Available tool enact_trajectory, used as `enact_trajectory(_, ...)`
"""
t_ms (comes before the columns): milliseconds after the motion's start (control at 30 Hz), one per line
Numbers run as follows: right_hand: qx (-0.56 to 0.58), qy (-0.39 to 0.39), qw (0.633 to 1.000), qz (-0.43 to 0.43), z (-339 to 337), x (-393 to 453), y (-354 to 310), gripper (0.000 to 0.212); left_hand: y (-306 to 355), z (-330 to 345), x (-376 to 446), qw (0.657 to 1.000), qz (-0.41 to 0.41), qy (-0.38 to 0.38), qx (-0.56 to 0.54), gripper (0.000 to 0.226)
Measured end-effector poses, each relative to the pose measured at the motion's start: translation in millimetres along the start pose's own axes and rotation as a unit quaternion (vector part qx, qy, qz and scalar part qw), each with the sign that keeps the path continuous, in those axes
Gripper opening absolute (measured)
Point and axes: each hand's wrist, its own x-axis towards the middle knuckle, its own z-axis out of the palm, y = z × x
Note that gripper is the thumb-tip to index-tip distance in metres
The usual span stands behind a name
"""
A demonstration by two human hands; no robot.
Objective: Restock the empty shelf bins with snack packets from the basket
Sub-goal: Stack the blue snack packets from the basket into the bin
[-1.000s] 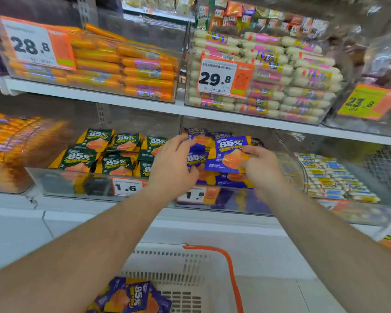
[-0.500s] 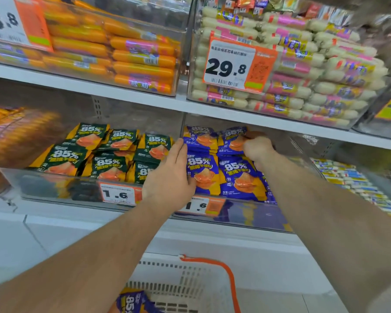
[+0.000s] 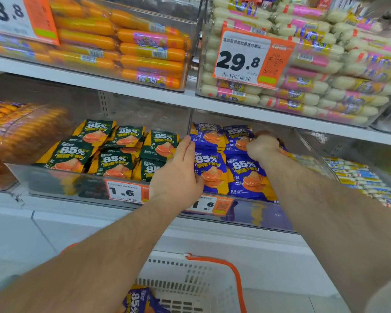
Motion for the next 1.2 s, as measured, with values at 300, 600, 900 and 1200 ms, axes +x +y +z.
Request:
enact_trajectory(300,0.201,0.178,0.956,-0.117,-11,-90,-16,0.028,0,-15,1,0.998,0.019,-0.038,-0.048,0.078)
enact_trajectory(600,0.368,0.137,0.889,-0.236,73,-230,-48,0.013,-56,-50,-103,0.99,0.053,-0.035,-0.126,0.039)
enact_trajectory(900,0.192,-0.29,0.938,-0.012,252,-297,-3,0.023,-109,-8,-145,0.912,-0.08,-0.39,-0.092,0.034)
enact_trajectory(1200,0.388,-0.422,0.657,0.489,367,-339,11,0.016,-138,25,-141,0.863,-0.117,-0.49,-0.027,0.045)
